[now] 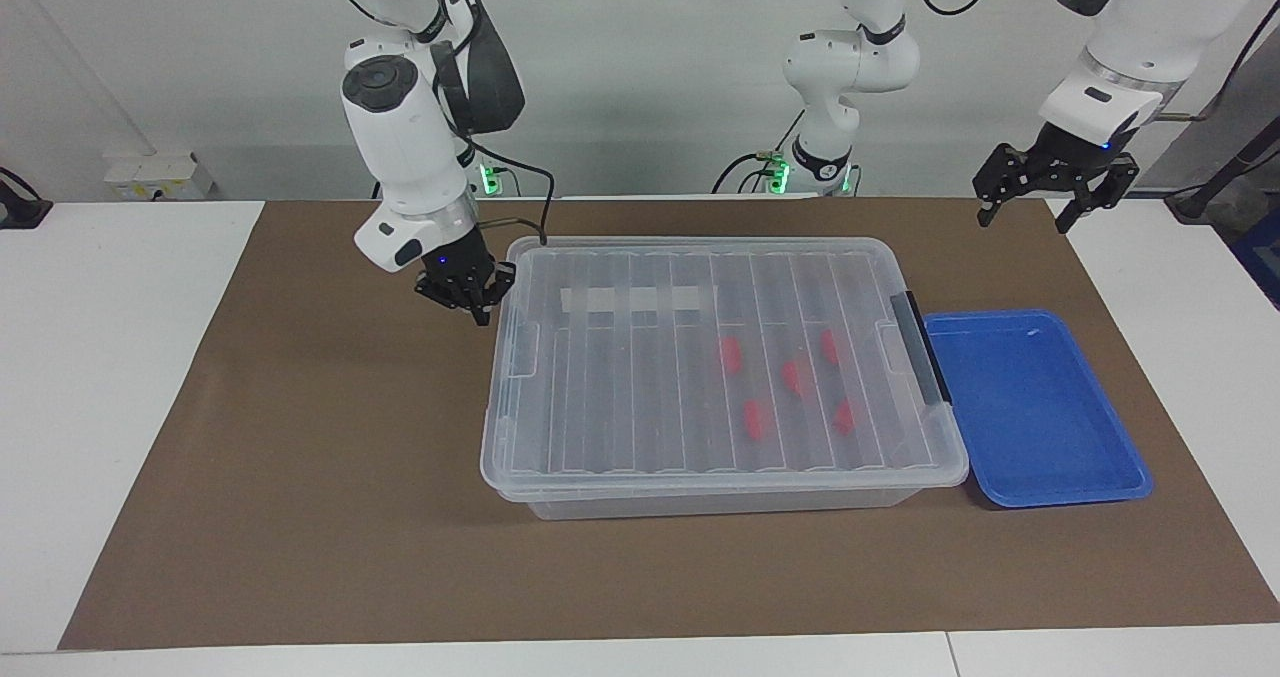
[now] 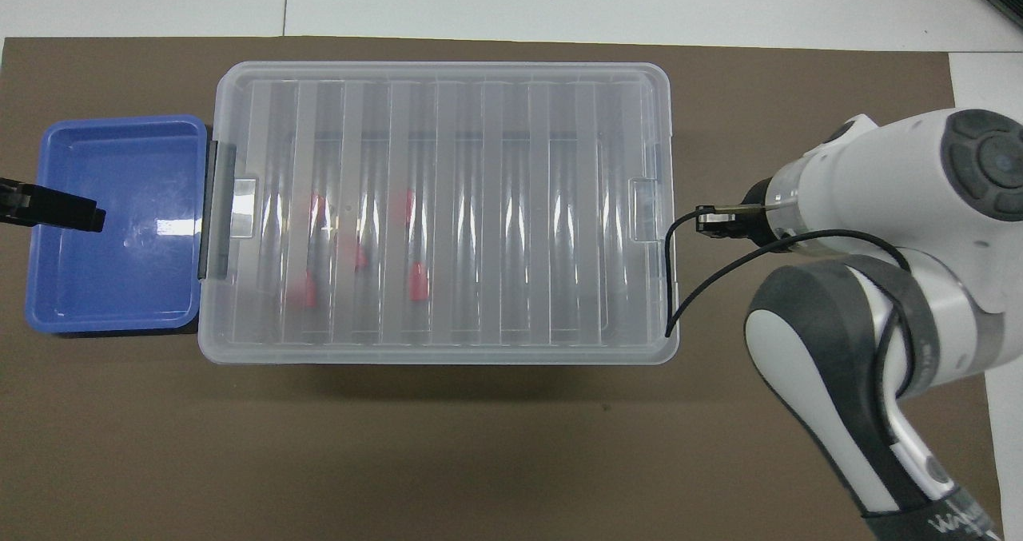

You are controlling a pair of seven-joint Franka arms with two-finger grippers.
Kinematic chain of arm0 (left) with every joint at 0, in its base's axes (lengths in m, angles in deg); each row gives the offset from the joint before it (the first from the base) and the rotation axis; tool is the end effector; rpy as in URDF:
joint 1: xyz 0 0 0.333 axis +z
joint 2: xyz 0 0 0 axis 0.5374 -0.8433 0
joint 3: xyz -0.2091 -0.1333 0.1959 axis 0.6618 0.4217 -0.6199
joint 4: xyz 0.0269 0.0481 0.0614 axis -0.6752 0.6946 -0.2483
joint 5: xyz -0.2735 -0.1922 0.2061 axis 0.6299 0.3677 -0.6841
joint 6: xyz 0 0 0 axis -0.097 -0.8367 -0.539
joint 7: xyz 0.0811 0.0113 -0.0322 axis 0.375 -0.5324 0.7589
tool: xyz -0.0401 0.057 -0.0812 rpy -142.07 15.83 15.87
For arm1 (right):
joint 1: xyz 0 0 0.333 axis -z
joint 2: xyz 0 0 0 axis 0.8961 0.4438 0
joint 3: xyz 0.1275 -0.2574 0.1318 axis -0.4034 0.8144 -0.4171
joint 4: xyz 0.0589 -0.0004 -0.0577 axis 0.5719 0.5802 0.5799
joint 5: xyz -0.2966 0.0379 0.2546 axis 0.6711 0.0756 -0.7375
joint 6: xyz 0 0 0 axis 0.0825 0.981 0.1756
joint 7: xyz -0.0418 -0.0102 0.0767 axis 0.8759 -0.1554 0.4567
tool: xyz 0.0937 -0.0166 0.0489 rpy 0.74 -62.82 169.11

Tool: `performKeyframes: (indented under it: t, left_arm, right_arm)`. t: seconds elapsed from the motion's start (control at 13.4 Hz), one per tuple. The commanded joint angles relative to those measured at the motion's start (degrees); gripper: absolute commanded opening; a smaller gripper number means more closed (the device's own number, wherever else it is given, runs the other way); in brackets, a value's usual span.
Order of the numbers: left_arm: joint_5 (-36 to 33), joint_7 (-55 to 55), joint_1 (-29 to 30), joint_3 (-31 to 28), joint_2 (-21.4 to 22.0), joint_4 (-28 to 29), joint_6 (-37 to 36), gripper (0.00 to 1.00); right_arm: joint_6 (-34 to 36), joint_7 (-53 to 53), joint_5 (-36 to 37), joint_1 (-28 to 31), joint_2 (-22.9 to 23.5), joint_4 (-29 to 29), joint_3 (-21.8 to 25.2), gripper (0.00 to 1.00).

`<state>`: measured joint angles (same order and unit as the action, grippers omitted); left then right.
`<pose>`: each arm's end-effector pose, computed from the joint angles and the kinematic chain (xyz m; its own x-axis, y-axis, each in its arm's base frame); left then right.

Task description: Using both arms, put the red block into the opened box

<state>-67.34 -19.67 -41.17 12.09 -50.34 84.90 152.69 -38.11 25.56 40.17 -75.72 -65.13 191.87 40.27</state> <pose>0.5494 -0.0218 0.6391 0.9749 -0.2179 0.0456 -0.2181 -0.9759 -0.0019 0.5619 0.1181 0.5142 0.9931 -0.0695 0.0940 -0.0611 -0.9940 -0.0902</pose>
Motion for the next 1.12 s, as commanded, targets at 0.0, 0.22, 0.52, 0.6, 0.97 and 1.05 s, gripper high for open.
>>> performKeyframes:
  t: [0.0, 0.22, 0.52, 0.6, 0.97, 1.05]
  left_arm:
    - [0.7, 0.4, -1.1, -1.1, 3.1, 4.9, 1.2, 1.00]
    - [0.7, 0.7, -1.1, -1.2, 3.3, 5.4, 2.0, 1.00]
    - [0.7, 0.6, -0.9, -1.3, 3.3, 5.4, 1.7, 1.00]
    - [0.7, 0.6, -0.8, -1.3, 3.3, 5.4, 1.7, 1.00]
    - [0.7, 0.6, -0.7, -1.3, 3.3, 5.3, 1.7, 1.00]
    - [0.7, 0.6, -0.7, -1.3, 3.3, 5.4, 1.7, 1.00]
  right_arm:
    - [1.4, 0.4, -0.3, 4.6, -3.3, 0.8, -0.4, 1.00]
    - [7.0, 0.3, -0.2, 8.6, -4.1, -2.6, -0.1, 1.00]
    - [13.6, -0.1, 3.9, 11.0, -3.9, -8.6, -0.4, 1.00]
    - [16.0, -0.3, 4.2, 11.1, -3.6, -10.8, -0.4, 1.00]
    - [24.7, -0.4, 4.4, 11.1, -2.1, -18.6, -0.4, 1.00]
    - [26.1, -0.5, 4.4, 11.1, -2.1, -19.4, -0.4, 1.00]
